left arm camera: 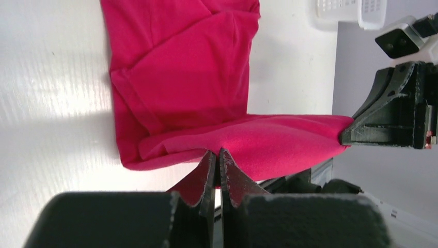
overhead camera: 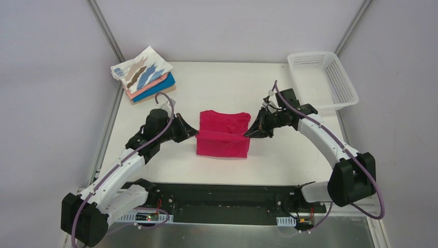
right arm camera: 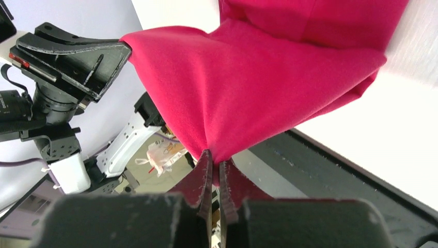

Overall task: Fold and stack the t-shirts
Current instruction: Fold the long partially folded tshirt into a neat square

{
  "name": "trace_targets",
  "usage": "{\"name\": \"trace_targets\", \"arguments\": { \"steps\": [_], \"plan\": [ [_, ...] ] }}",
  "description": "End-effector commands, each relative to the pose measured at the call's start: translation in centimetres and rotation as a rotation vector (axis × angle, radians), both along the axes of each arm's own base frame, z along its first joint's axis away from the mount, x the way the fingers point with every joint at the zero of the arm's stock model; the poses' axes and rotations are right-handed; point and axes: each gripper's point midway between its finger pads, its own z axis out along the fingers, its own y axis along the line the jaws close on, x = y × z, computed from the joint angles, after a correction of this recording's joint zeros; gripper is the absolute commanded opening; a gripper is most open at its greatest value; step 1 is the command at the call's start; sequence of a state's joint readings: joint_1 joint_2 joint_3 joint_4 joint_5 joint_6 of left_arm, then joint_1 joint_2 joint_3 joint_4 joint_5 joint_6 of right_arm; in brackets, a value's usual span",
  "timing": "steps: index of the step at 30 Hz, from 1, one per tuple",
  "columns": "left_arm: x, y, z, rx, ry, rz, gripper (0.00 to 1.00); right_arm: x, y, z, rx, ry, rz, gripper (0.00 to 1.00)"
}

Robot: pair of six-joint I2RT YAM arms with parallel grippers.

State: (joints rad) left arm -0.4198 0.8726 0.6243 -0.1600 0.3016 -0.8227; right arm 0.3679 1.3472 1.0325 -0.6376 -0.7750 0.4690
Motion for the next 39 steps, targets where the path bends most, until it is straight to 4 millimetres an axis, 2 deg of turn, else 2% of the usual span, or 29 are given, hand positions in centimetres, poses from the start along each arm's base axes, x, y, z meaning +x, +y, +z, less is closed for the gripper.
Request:
{"name": "trace_targets", "arguments": {
  "steps": [1,10,16,26,34,39],
  "plan": [
    [3.8,-0.3,3.9,-0.002,-0.151,0.054,0.00,3.3,-0.1,1.3,-0.006,-0.109,-0.033,0.00],
    [6.3,0.2,5.7,0.077,-0.230,0.086,0.00,6.0,-0.6,2.4,0.022,-0.123,-0.077,0.00],
    [7.8,0.0,5.8,0.109,-0.237,0.087,0.00,7.2,-0.4,2.7,0.053,-0.122,-0.093,0.00],
    [11.2,-0.1,3.7,0.181,-0.200,0.118,0.00,8.9,-0.6,0.9,0.062,-0.060,-0.135,0.00],
    [13.8,-0.4,1.3,0.224,-0.154,0.138,0.00,11.4,-0.8,-1.3,0.063,-0.034,-0.196,0.00],
    [15.7,-0.8,-0.9,0.249,-0.102,0.133,0.00,13.4,-1.2,-2.8,0.060,-0.019,-0.239,0.00]
  ]
}}
